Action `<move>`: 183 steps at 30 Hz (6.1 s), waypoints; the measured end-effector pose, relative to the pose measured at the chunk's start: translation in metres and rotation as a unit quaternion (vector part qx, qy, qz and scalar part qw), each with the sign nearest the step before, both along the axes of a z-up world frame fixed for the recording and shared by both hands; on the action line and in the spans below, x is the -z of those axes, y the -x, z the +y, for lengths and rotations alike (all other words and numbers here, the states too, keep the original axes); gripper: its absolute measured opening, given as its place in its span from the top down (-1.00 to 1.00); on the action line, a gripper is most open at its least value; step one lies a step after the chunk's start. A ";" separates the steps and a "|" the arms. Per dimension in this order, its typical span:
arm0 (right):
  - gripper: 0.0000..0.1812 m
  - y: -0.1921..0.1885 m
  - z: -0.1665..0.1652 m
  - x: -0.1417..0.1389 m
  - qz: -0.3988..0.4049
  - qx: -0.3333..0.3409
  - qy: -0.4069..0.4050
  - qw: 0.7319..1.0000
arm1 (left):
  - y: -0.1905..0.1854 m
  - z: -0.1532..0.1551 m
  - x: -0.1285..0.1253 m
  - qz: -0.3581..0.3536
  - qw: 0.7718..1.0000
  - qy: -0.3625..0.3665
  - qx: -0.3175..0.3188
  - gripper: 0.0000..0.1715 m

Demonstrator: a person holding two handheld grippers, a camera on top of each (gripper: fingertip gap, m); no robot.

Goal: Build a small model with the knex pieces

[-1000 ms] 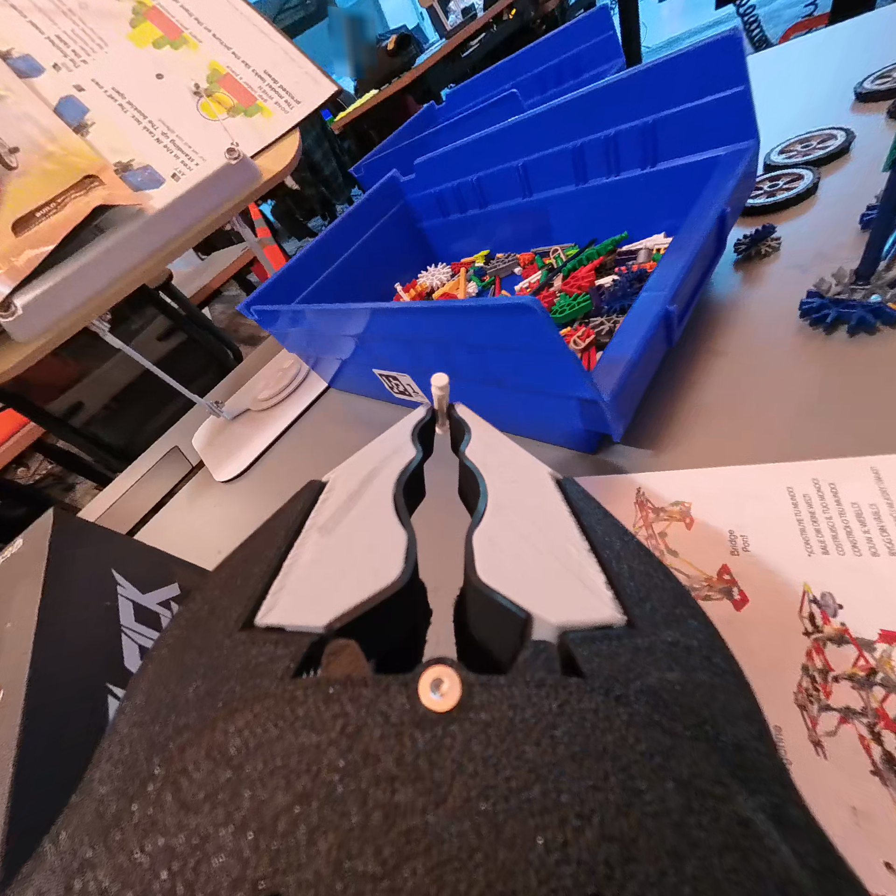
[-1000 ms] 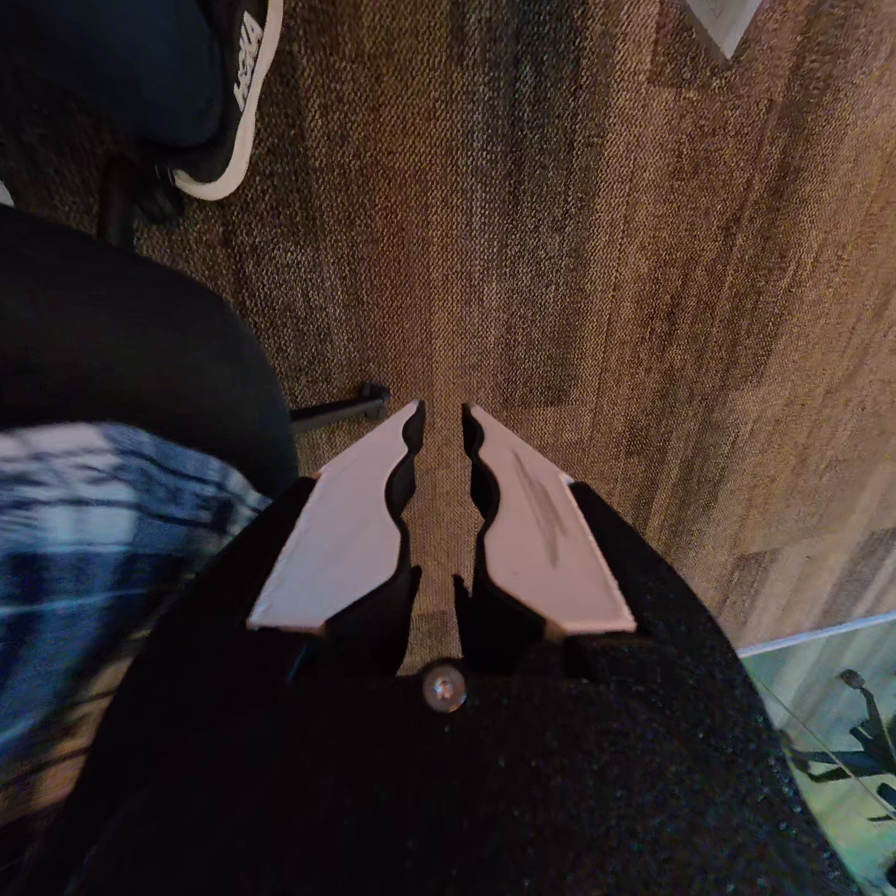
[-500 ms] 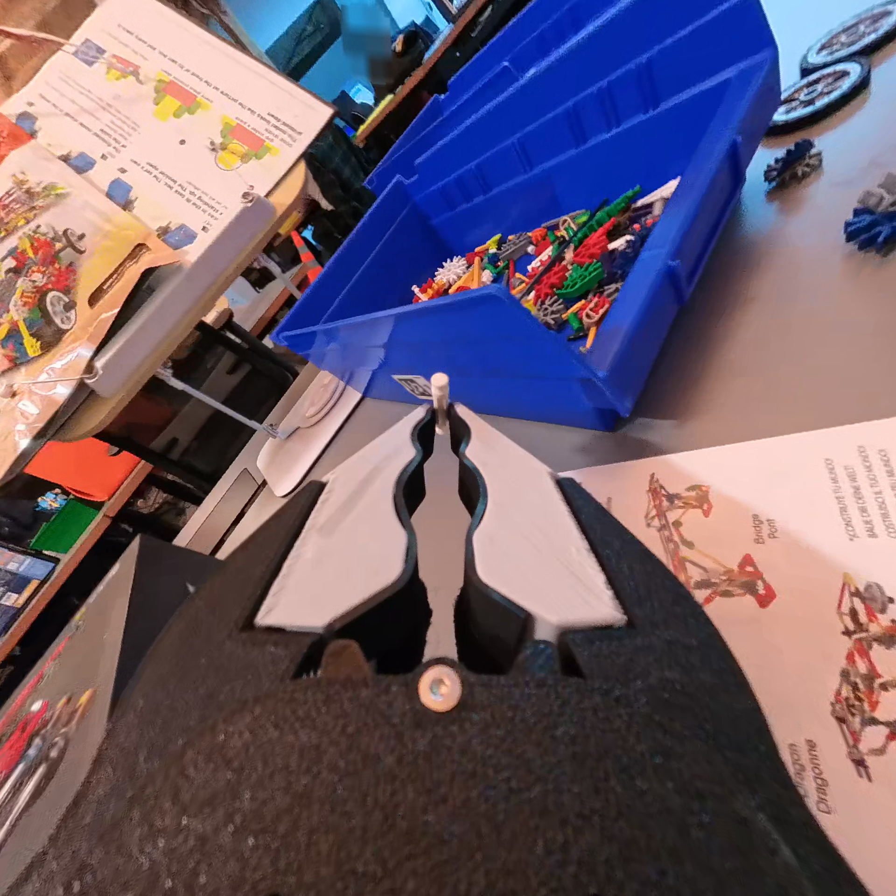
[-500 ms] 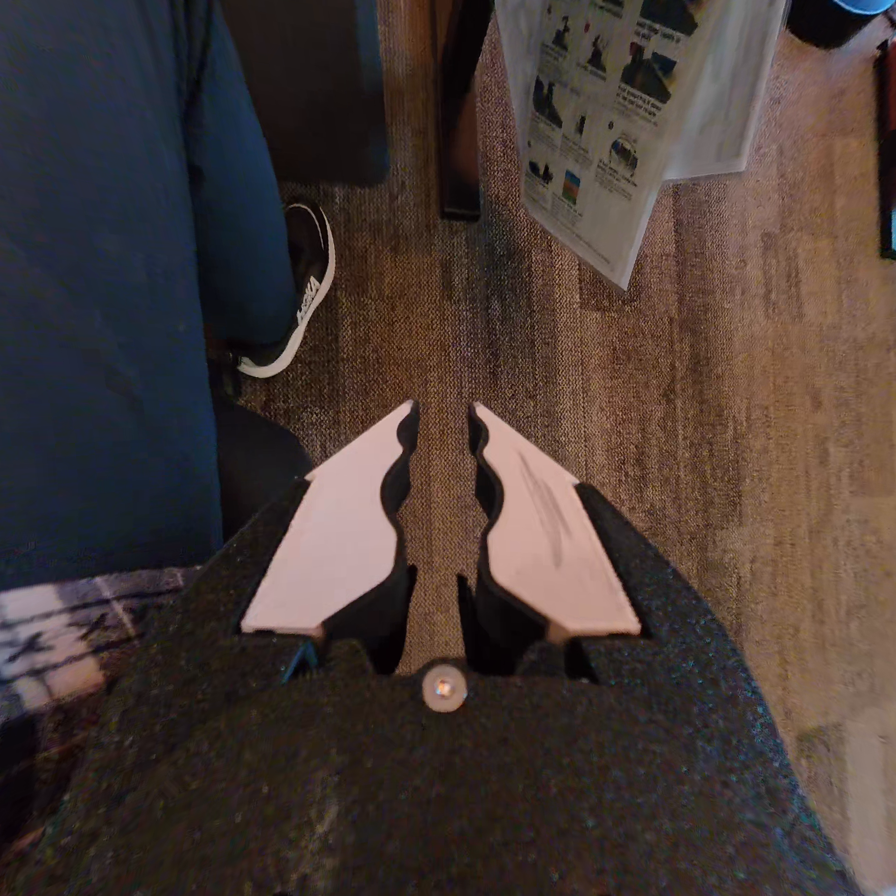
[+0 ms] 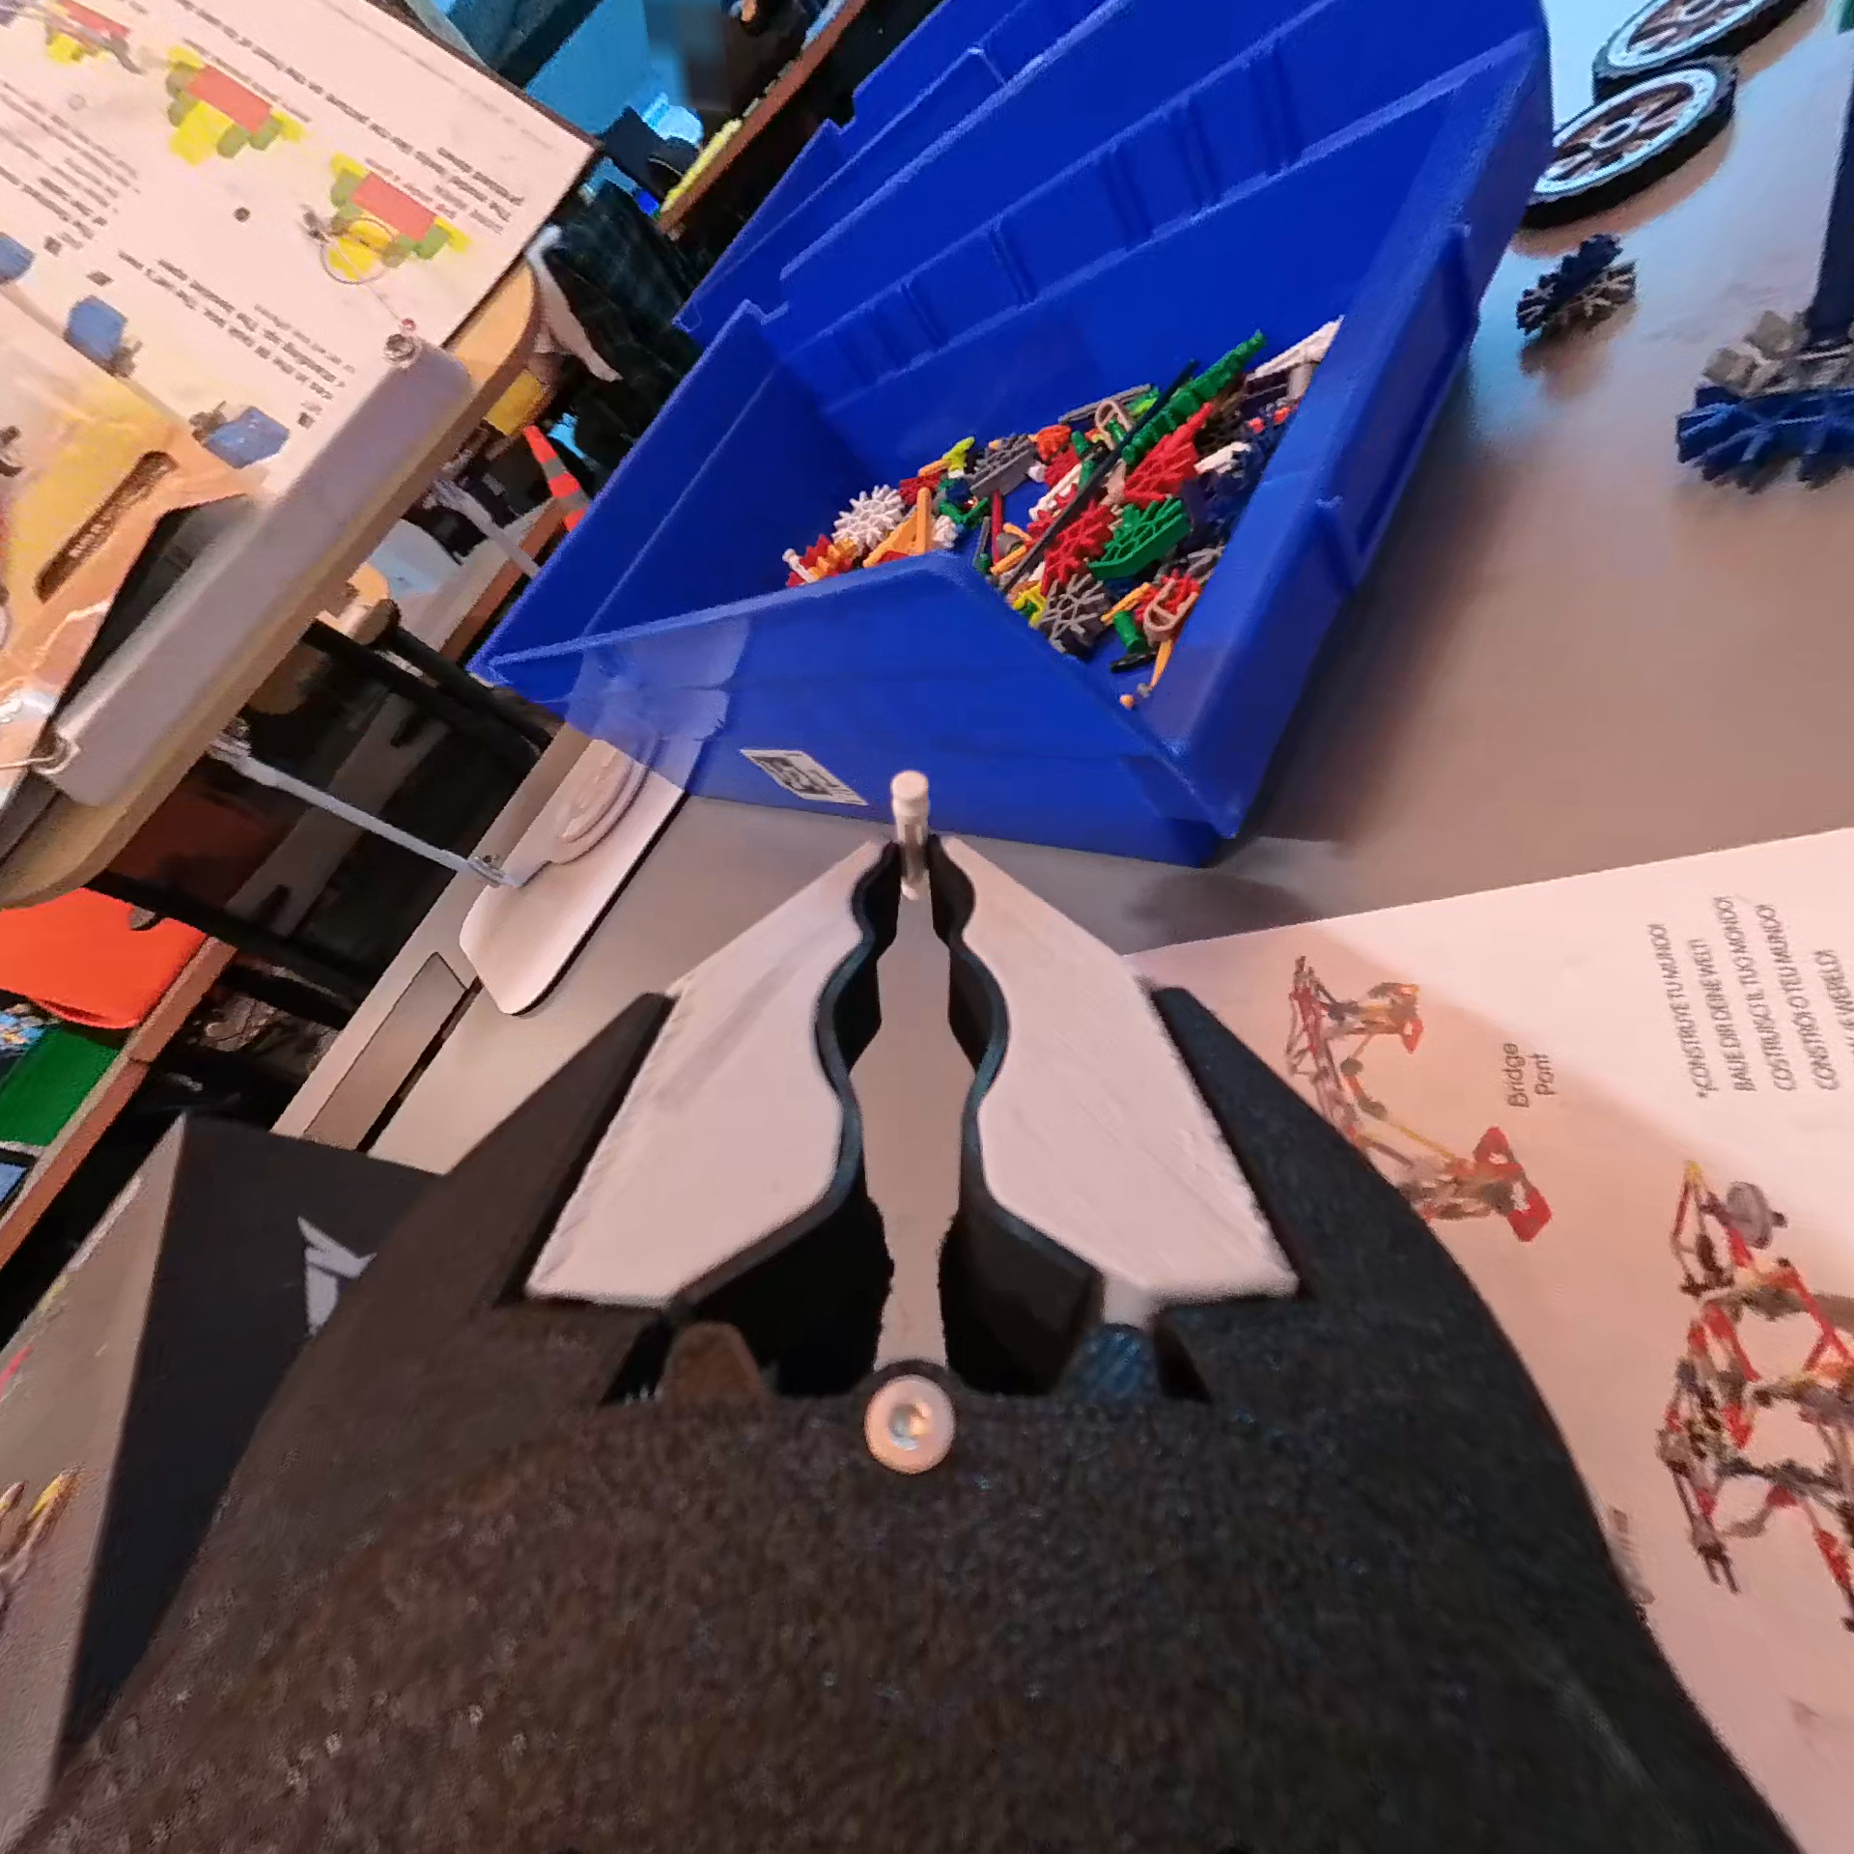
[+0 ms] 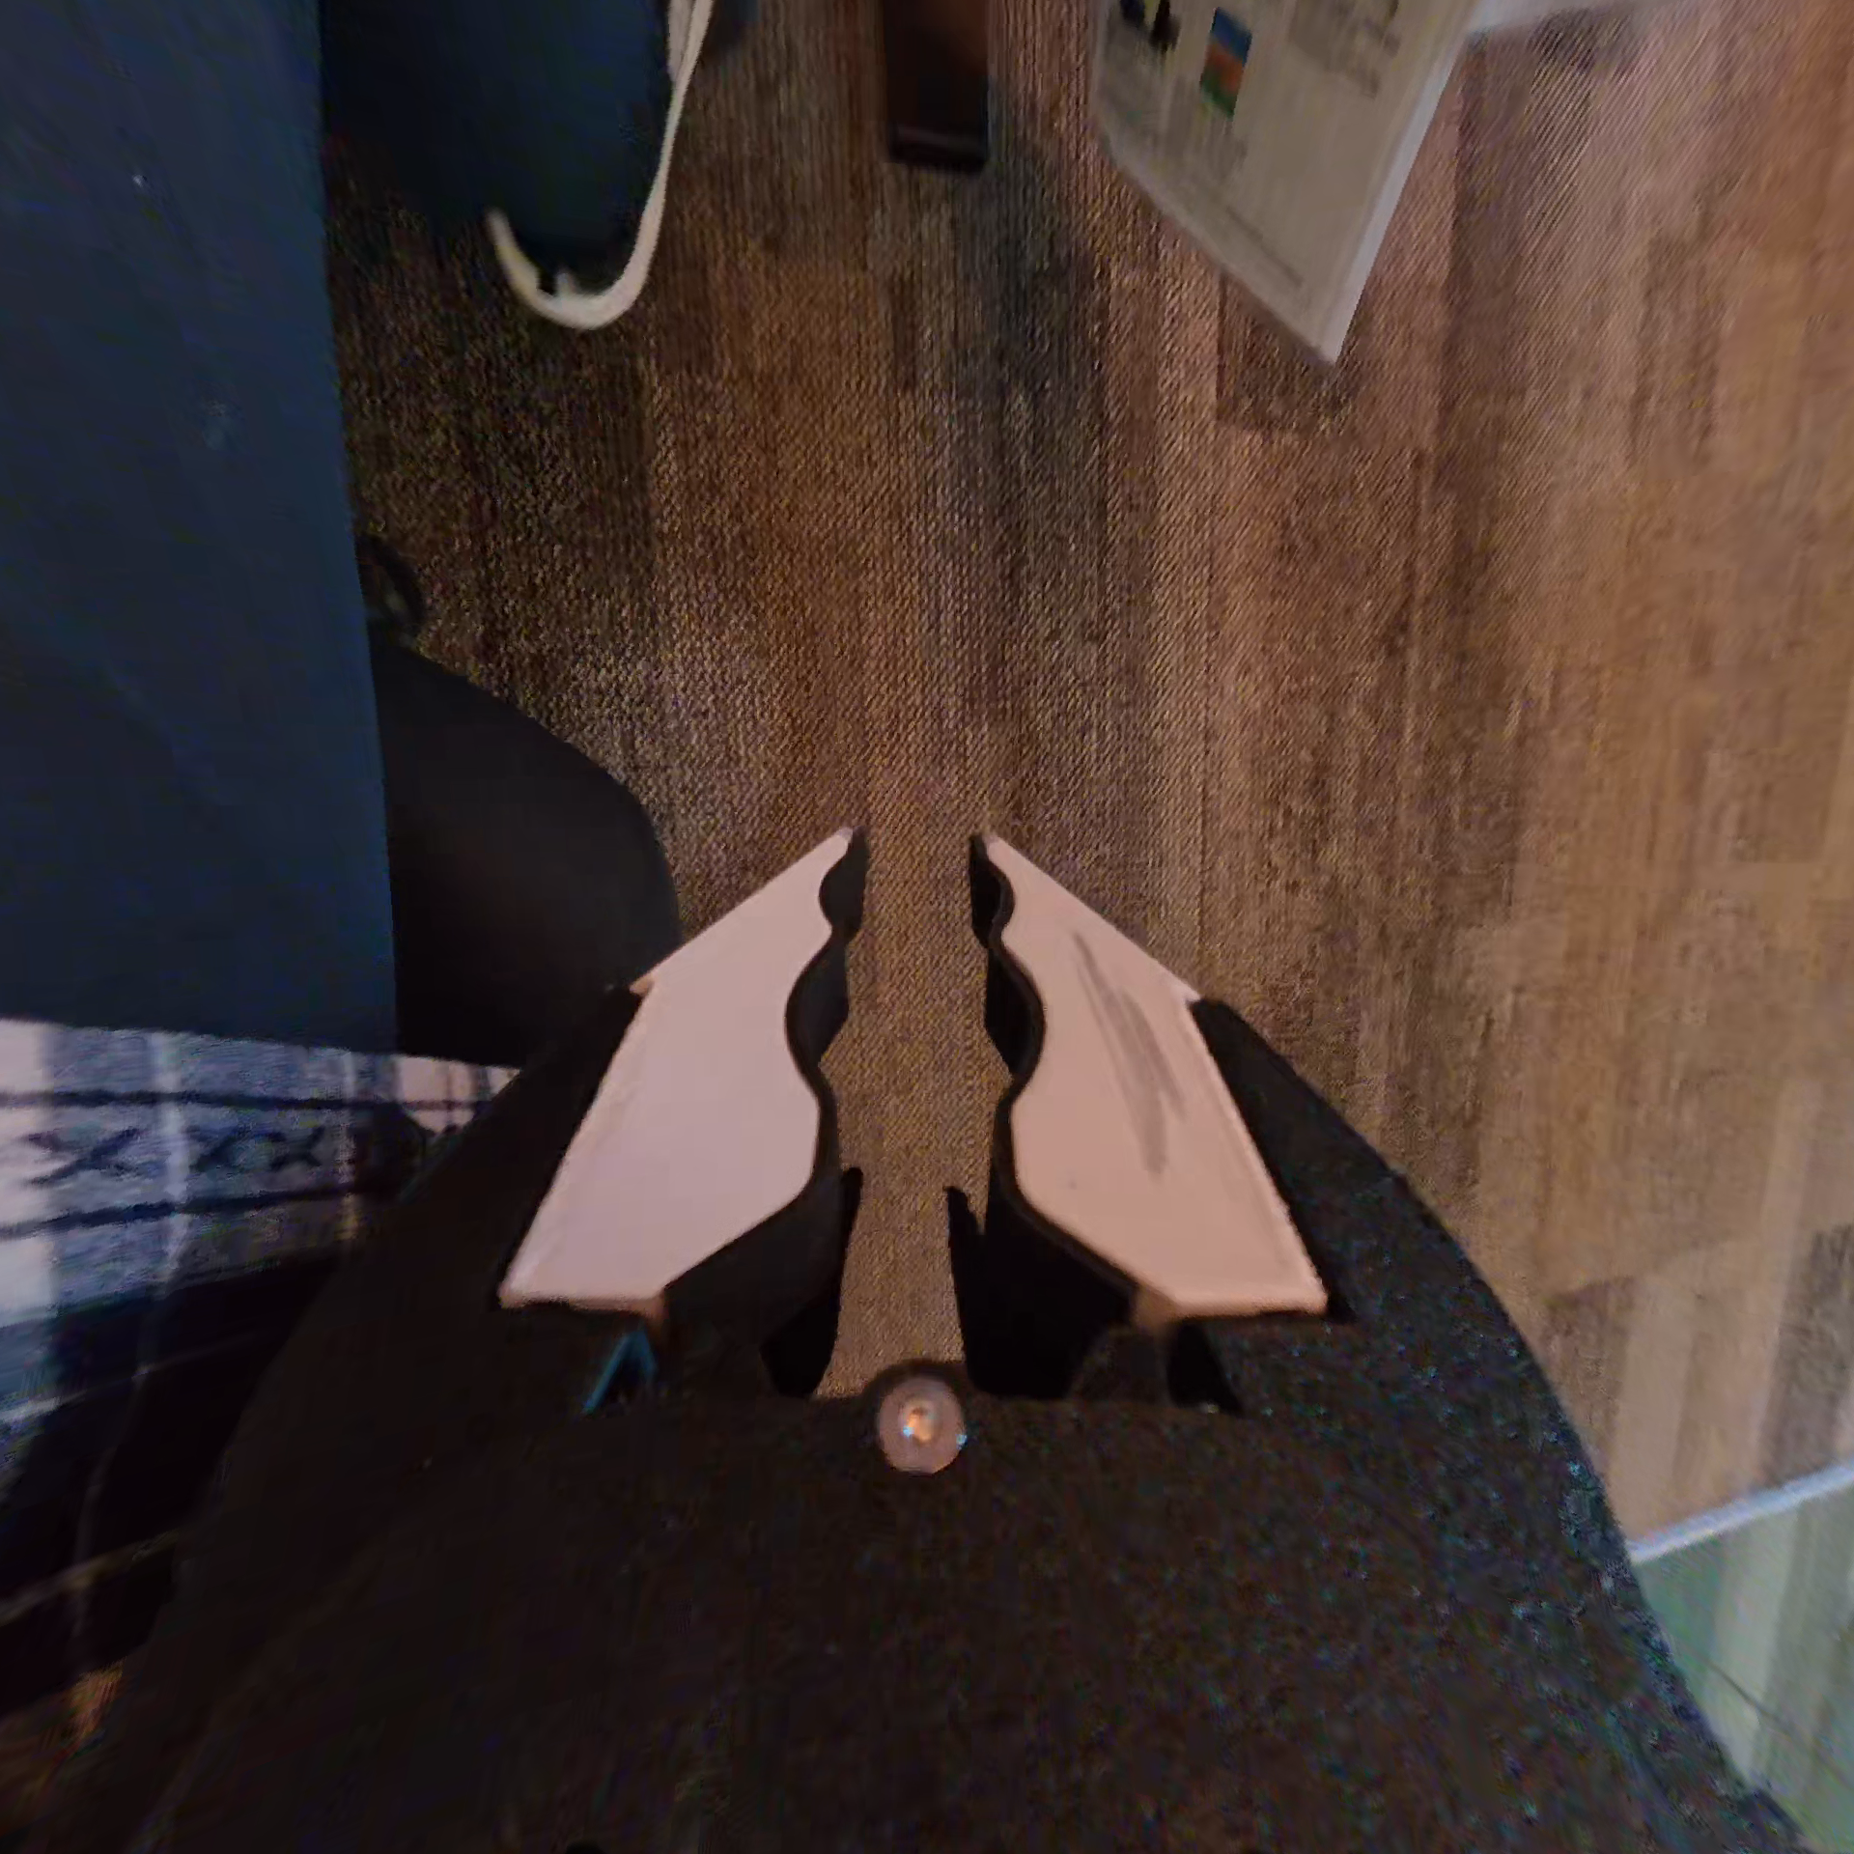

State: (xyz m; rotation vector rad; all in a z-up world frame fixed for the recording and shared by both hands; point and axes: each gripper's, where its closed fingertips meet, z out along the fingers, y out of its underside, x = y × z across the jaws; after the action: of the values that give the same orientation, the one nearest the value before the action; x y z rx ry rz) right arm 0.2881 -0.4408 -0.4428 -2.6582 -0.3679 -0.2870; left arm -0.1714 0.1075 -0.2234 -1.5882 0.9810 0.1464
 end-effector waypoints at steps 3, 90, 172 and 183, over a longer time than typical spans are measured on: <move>0.78 0.001 0.000 0.018 0.012 0.006 0.041 0.999 | 0.000 0.001 0.002 -0.009 1.000 0.012 0.000 0.97; 0.89 0.216 0.509 -0.294 0.418 -0.322 -0.224 0.820 | -0.262 -0.019 -0.066 0.368 0.859 -0.230 0.273 0.97; 0.93 0.185 0.472 -0.250 0.369 -0.310 -0.200 0.853 | -0.256 -0.054 -0.014 0.080 0.846 0.309 0.426 0.84; 0.93 0.189 0.473 -0.237 0.394 -0.368 -0.158 0.827 | -0.263 -0.059 -0.006 0.066 0.823 0.329 0.459 0.77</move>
State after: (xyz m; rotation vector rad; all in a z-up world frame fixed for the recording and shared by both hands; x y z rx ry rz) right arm 0.0993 0.0321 -0.2059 -1.8822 -0.9025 0.8823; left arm 0.0918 0.0489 -0.2172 -1.5128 1.9480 -0.8483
